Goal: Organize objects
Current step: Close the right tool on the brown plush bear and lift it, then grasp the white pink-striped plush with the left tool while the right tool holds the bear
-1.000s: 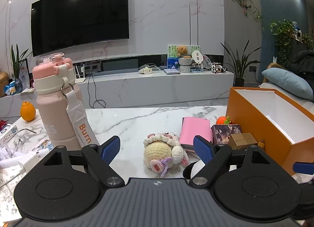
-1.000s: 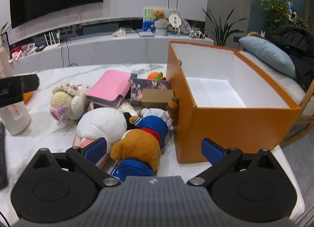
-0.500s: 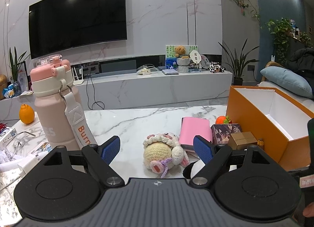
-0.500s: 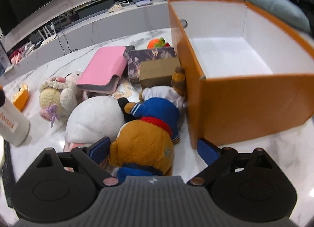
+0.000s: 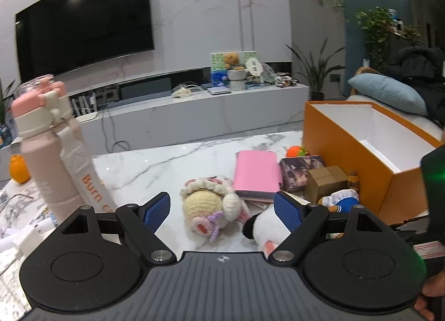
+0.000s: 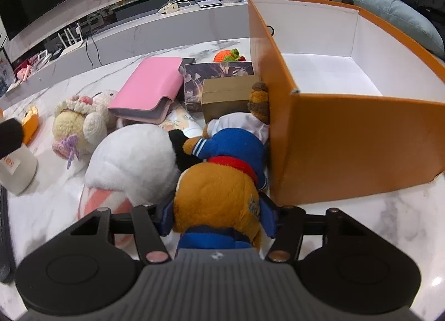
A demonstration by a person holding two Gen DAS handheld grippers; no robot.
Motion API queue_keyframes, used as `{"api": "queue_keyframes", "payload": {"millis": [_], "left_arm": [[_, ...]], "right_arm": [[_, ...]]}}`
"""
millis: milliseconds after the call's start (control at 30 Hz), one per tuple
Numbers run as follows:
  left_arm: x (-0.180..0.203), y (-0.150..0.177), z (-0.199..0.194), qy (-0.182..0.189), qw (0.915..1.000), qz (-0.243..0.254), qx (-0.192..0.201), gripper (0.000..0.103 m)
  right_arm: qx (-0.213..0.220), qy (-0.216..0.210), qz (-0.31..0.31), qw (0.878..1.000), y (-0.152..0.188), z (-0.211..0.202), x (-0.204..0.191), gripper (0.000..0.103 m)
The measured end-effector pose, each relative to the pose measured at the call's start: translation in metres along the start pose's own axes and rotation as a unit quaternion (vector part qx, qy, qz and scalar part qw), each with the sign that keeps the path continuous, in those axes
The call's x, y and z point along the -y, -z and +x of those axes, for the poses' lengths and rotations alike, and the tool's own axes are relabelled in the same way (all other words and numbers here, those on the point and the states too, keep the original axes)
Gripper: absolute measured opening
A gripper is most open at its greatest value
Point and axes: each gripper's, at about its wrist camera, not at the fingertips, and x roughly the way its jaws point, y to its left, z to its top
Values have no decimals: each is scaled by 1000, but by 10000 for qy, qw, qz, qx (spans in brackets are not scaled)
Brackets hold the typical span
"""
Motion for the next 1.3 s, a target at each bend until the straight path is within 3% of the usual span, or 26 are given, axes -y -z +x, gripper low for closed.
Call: {"api": "queue_keyframes", "payload": {"millis": [200, 433, 733, 867, 1033, 1300], "left_arm": [[22, -2, 24, 760, 9937, 595, -561, 97], [50, 6, 48, 1164, 9825, 1201, -820, 97], [55, 25, 76, 1106, 9756, 1344, -1338, 97], [54, 29, 74, 1063, 9778, 1348, -1200, 87], [44, 26, 71, 1108, 9818, 965, -1205, 77], [36, 25, 66, 817, 9881, 788, -1041, 73]], "right_arm": [[-16, -217, -79, 9997, 15, -35, 19, 59], [-3, -349, 70, 9994, 25, -47, 46, 60], [16, -764, 42, 9971, 30, -61, 57, 60], [90, -913, -41, 9958, 28, -62, 56, 60], [67, -927, 26, 9957, 28, -61, 58, 60], [268, -1087, -196, 9935, 29, -70, 52, 60]]}}
